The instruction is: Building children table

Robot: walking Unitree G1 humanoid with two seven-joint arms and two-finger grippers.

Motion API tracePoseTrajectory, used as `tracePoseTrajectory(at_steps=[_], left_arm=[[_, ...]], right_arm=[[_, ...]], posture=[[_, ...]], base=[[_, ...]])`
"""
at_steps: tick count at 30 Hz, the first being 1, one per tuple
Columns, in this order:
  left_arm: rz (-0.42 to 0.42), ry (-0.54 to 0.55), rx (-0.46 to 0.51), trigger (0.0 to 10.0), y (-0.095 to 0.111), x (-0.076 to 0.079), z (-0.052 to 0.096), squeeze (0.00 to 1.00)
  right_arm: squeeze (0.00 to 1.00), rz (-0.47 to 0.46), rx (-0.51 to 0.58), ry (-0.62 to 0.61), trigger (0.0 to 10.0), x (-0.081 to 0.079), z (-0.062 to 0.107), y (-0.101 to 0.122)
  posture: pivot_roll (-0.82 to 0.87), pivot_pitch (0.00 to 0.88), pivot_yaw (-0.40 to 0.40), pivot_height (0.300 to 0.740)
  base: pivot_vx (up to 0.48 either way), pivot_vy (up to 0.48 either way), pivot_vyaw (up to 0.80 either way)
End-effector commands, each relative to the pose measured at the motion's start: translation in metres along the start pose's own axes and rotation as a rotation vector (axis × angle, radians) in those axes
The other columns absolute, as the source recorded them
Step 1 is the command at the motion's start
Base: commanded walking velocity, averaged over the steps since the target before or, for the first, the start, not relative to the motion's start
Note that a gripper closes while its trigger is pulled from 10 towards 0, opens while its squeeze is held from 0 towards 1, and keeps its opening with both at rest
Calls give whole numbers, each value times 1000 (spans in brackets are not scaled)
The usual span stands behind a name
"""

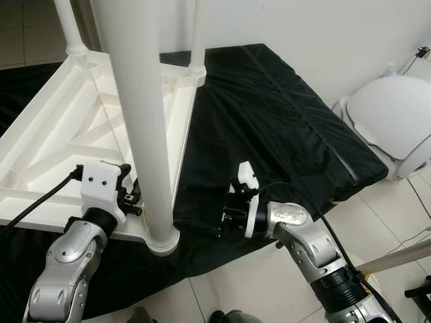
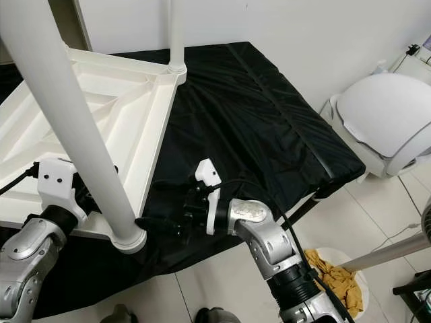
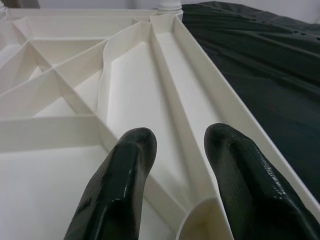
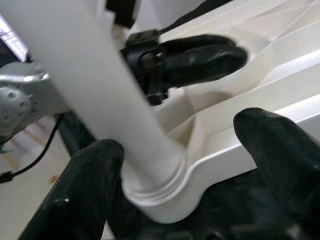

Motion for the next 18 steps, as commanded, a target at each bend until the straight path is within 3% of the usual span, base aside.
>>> tracePoseTrajectory(at_steps=[1, 10, 13, 15, 18], left_arm=[[16, -24, -22, 10000, -4, 1, 3, 0], [-6, 16, -11, 10000, -1, -6, 5, 0], [-8, 15, -10, 10000, 0, -6, 4, 0], [-11, 23, -9, 10000, 1, -7, 4, 0], [-20, 26, -11, 10000, 1, -7, 4, 0]], right_arm=[[0, -26, -24, 68, 10000, -9, -4, -7], [0, -22, -15, 127, 10000, -13, -9, -7], [0, -3, -1, 69, 10000, -9, -18, -7], [0, -18, 28, -52, 10000, -4, -35, -11], [0, -49, 38, -99, 10000, -3, -45, -13]], posture=[[79, 114, -90, 740], [89, 103, -89, 740], [91, 98, -88, 740], [95, 94, -90, 740], [96, 93, -90, 740]], base=[[0, 0, 0], [0, 0, 0], [0, 0, 0], [0, 0, 0], [0, 0, 0]])
Point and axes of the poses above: a point about 5 cm out from each wrist's last joint towards the gripper, its own z axis pointing back from the gripper into the wrist, its own y axis along the axis of the wrist's last joint, x = y × z, the point moved 1 cm from there along -z, pointing out of the wrist towards the gripper, and after that the axes turned 10 degrees about z, right-handed, at the moved point
